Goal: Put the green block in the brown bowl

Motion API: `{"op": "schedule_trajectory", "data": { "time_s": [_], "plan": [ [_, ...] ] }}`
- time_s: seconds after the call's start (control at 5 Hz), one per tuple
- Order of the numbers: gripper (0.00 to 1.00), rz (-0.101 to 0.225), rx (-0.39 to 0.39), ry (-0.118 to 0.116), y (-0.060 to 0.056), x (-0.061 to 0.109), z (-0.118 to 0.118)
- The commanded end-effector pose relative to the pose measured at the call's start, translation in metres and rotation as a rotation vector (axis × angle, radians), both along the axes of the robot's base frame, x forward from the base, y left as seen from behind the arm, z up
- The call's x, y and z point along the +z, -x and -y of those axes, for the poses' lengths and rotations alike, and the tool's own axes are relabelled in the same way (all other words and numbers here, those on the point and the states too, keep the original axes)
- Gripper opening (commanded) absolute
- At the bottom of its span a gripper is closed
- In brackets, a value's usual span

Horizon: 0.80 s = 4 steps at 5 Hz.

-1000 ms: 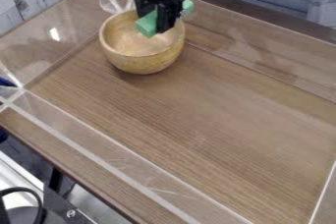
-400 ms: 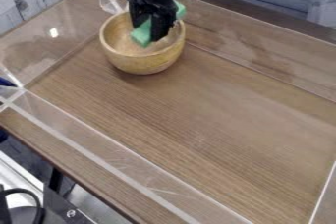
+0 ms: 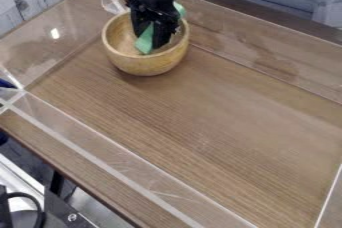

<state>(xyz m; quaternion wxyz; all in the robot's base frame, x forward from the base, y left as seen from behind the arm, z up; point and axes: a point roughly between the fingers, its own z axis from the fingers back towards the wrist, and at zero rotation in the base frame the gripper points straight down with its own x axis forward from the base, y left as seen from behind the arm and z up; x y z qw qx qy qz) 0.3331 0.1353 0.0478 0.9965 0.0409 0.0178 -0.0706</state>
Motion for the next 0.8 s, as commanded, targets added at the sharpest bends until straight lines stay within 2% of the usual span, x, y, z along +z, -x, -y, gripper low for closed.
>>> {"op": "schedule_trajectory", "data": {
  "time_s": [0.0, 0.6],
  "plan": [
    [0.0, 0.064, 0.004, -0.029, -0.0121, 0.0187, -0.0063],
    [0.0, 0.05, 0.009, -0.027, -0.0142, 0.0141, -0.0051]
  ]
}}
